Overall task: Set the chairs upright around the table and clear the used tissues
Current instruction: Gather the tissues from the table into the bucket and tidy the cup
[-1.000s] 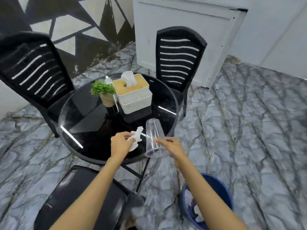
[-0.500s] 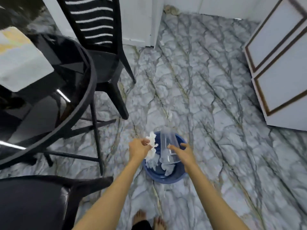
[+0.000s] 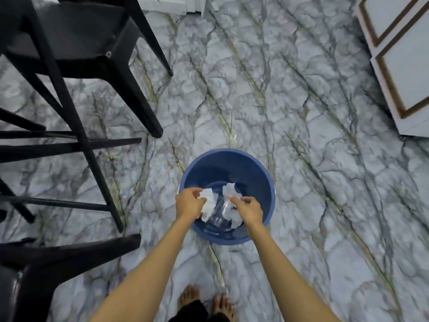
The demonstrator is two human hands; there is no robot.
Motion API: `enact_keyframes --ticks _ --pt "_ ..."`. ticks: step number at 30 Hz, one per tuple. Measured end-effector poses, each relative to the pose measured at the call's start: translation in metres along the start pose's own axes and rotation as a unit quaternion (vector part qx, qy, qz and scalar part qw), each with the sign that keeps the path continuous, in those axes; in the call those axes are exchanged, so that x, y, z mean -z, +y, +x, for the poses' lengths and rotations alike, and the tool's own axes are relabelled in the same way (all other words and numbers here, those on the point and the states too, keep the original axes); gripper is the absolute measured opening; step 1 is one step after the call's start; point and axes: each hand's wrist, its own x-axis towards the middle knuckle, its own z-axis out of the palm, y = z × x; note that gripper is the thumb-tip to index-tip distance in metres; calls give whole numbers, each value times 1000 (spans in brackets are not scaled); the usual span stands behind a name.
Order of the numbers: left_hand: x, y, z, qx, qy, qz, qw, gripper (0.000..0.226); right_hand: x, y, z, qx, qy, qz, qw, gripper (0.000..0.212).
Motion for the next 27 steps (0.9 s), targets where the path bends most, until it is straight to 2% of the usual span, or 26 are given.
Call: enact_keyframes --ticks 5,13,20,27 --pt "70 52 -38 -27 33 -30 999 36 9 -64 -55 56 -37 -27 997 46" --pt "266 153 -151 -82 153 -67 983 37 -9 -250 -207 196 -161 -42 966 36" --pt "445 162 -224 -77 277 -118 951 36 -66 -373 -327 338 -265 -103 897 36" --pt "587 142 -224 -65 396 -132 907 32 -166 -461 -396 450 -323 -127 823 37"
